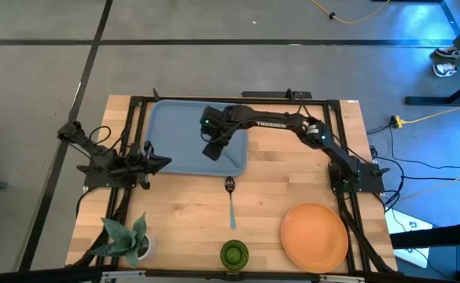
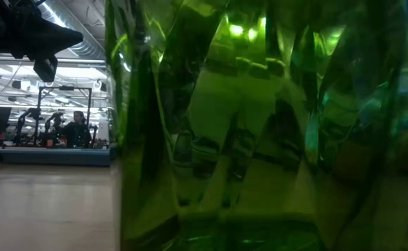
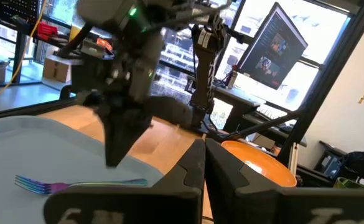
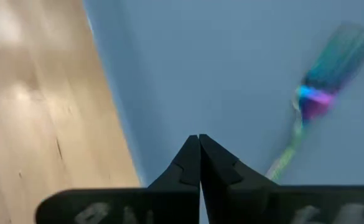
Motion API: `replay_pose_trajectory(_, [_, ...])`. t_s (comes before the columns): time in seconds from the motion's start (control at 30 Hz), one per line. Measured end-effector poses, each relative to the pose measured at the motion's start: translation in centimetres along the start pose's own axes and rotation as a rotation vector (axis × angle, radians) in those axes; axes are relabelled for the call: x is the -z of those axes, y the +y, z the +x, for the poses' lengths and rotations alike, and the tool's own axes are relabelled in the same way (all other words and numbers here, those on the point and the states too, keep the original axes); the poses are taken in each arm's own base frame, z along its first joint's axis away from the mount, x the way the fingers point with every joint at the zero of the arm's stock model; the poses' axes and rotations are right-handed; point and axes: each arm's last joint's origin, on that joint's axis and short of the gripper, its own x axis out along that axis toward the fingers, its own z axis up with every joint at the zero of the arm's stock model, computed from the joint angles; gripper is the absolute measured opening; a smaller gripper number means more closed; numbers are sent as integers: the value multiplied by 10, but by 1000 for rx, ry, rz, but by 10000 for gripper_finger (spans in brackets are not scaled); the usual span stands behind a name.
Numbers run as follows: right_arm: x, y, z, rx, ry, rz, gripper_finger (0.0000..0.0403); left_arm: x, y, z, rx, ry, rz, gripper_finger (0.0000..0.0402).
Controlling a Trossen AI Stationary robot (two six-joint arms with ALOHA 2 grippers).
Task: Pick and place plate/cup/fork/spoon on tray
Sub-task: Put the blue fork on the blue tray
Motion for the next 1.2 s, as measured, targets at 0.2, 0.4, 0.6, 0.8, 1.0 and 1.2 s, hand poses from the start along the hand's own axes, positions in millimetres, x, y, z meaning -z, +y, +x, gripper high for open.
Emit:
replay_pose_trajectory(0.2, [-15, -8, 33, 33, -33, -52, 0, 0, 0, 0, -11, -3, 0, 0])
replay_pose_trajectory(0.4, [-29, -22, 46, 93, -108, -100, 0, -1, 2, 0, -54, -16, -2, 0])
replay_pose_trajectory(0.6, [-29, -41, 49, 158, -93, -89, 0, -1, 2, 0, -59, -22, -8, 0])
replay_pose_trajectory(0.8, [-34, -55, 44, 202, -118, -94, 0, -1, 2, 0, -83, -29, -8, 0])
replay_pose_trajectory(1.0, [-35, -65, 42, 210, -118, -77, 0, -1, 2, 0, -83, -29, -9, 0])
replay_pose_trajectory(1.2, [-37, -62, 41, 159, -121, -110, 0, -1, 2, 0, -89, -30, -8, 0])
